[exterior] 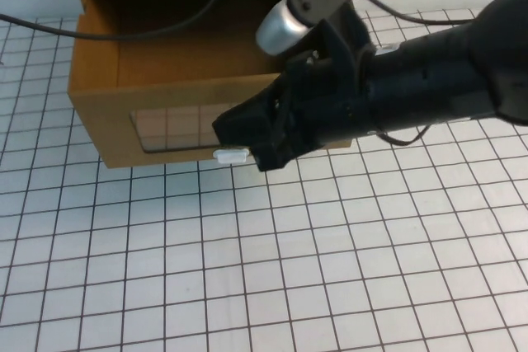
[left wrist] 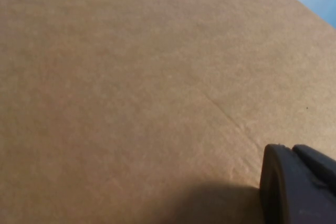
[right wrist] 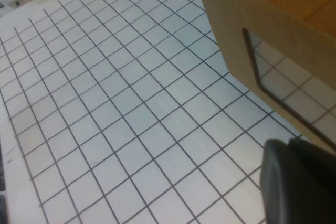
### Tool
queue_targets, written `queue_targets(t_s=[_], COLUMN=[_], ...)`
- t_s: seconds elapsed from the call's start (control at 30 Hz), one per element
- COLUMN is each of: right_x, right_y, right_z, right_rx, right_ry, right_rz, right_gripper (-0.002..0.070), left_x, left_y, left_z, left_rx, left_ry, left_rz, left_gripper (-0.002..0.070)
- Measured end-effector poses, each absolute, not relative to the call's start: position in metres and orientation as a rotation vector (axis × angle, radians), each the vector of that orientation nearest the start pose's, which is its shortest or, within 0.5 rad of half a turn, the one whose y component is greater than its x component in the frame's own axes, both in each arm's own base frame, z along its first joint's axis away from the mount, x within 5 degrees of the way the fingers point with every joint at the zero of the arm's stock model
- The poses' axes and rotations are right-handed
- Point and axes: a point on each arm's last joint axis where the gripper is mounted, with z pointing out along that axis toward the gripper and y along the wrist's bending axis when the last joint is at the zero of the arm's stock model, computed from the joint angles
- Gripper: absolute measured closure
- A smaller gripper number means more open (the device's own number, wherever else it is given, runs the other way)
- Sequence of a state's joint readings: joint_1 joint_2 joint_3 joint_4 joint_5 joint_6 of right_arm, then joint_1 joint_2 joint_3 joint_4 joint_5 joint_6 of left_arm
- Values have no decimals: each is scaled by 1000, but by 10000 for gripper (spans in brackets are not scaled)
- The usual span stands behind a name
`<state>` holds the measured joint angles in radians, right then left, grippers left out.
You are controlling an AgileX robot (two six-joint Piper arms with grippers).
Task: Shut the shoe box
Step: Close the shoe box with your right arm
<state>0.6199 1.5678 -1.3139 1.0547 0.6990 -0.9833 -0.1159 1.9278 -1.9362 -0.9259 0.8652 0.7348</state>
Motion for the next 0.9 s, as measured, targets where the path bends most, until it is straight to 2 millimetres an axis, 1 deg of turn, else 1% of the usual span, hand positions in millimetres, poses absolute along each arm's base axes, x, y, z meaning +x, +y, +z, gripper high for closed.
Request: queue_targets(t_s=[0.13,0.23,0.4,0.47,0.57,0.8,0.9], right_x=[270,274,290,298,309,334,344], right_y=[266,280,293,297,301,305,309], right_z=[336,327,305,300,298,304,301], right_rx=[-1074,-1091,-1072,-1048,-1014,-967,-973], right_ry=[1915,1932,1963,1966,1957,1908,1883], right_rz=[992,1025,1004,981,957,922,889], right_gripper=[690,689,689,689,689,689,689], left_x=[436,436,436,436,436,435,434], left_y=[-106,-106,-106,-106,-107,-107,-107], left_z=[384,384,384,384,384,384,384], left_rx=[538,538,538,538,539,547,552], left_ry=[1981,1981,1981,1981,1982,1986,1989], left_rz=[-735,-735,-735,-735,-736,-742,-745], left_gripper=[679,679,679,679,679,679,679])
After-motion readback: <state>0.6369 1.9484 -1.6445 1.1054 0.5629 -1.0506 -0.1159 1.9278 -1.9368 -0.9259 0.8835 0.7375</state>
